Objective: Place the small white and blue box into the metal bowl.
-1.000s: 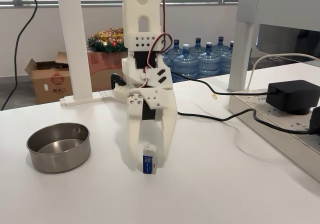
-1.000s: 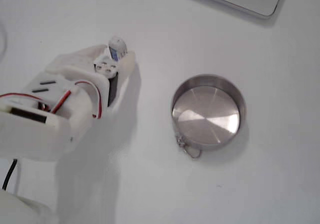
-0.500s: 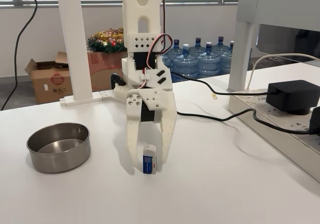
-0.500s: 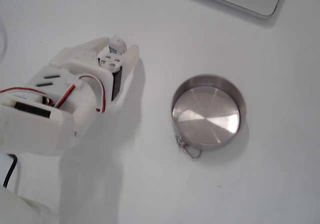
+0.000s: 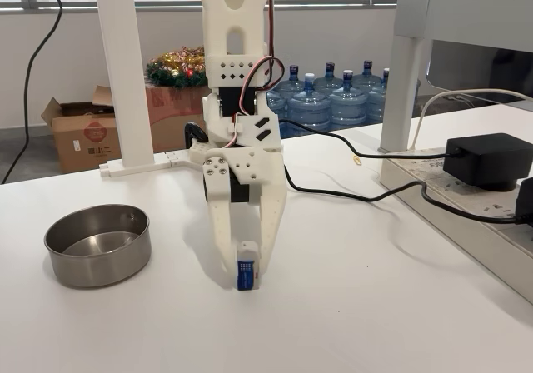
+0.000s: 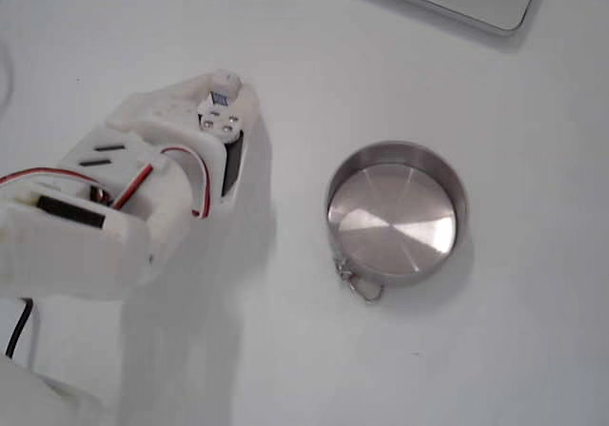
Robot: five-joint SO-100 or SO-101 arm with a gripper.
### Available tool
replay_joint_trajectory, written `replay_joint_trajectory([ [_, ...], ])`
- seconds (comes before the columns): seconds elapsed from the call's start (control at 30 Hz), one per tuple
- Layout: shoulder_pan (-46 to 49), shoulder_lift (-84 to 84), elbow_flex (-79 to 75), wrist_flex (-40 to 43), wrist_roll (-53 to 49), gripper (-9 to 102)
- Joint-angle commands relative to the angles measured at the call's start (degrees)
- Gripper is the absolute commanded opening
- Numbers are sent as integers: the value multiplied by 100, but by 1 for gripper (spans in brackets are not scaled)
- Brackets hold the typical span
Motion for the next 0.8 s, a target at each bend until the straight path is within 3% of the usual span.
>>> replay_joint_trajectory([
  [0.0, 62, 9, -123, -79, 26, -1],
  [0.2, 88, 158, -44, -79, 44, -2],
  [0.77, 1371, 2865, 1222, -53, -9, -3],
])
